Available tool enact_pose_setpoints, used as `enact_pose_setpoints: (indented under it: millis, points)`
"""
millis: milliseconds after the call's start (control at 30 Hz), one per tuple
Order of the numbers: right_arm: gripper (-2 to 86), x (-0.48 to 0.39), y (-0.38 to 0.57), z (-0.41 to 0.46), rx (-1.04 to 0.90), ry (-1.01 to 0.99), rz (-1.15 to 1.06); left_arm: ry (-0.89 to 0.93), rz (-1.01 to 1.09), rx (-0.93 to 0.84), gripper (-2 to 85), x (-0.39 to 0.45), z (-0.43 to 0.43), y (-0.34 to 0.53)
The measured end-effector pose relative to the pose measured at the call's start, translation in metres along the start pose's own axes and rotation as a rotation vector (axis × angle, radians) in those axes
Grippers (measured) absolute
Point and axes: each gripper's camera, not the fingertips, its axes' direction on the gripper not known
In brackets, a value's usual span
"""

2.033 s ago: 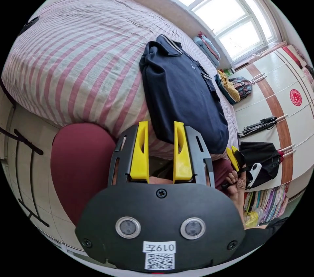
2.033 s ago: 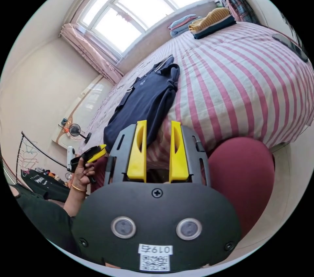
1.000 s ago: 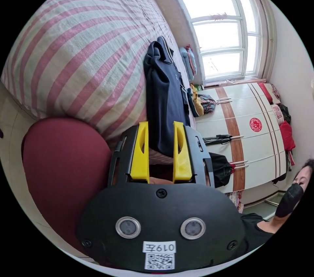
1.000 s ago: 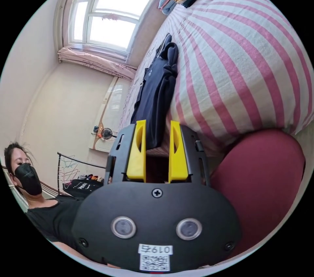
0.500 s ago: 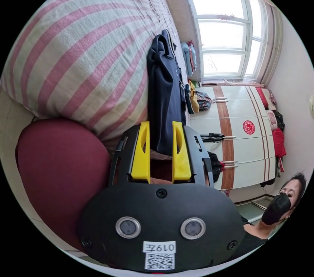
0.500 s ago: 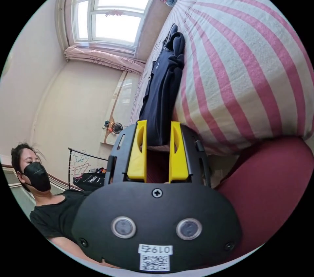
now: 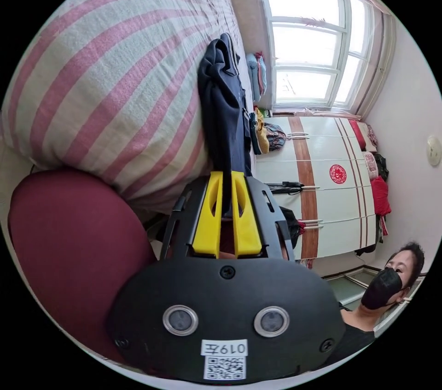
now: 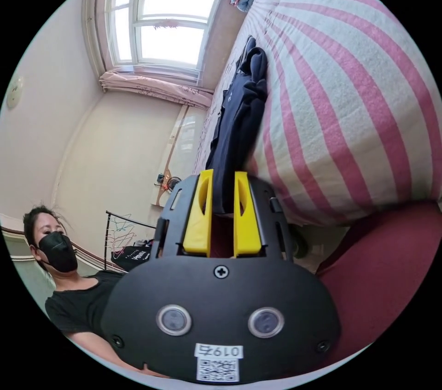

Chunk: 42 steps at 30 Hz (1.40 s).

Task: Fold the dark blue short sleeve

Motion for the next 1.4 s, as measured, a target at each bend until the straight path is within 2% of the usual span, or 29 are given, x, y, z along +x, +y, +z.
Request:
enact_pose_setpoints:
  millis: [167,267,333,467,633,833,1000,1400]
  points:
    - [2.1,0.001,0.007,0.009,-0.023,0.056,-0.02,-0.043,0.01,-0.022,2.0,0.0,0.008,-0.003]
    - [2.4,0.001,0.009,0.009,0.009,0.05,-0.021,-0.025,0.0,-0.019,1.7,-0.001,0.01,-0.004]
    - [5.0,0.001,0.009,0.008,0.015,0.096,-0.019,-0.014,-0.005,-0.017,1.6,-0.002,0.011,-0.005]
    - [4.6,-0.005,0.015,0.004,0.074,0.196,-0.05,-0.002,0.003,-0.013,1.5,-0.001,0.014,-0.007]
    - [7.4,0.006,0.009,0.02,0.05,0.082,-0.033,-0.029,0.004,-0.036,1.4,0.0,0.024,-0.012]
    - [0.8,0.006,0.01,0.017,0.09,0.018,-0.082,0.002,0.02,-0.019,1.5,0.003,0.024,-0.019]
    - [-0.2,-0.007,0.003,0.018,0.082,0.073,-0.131,-0.013,0.08,-0.017,1.6,0.017,0.026,-0.028]
    - [-0.4,0.007,-0.012,0.004,0.025,0.108,-0.041,-0.075,0.083,-0.072,1.7,0.018,0.037,-0.052]
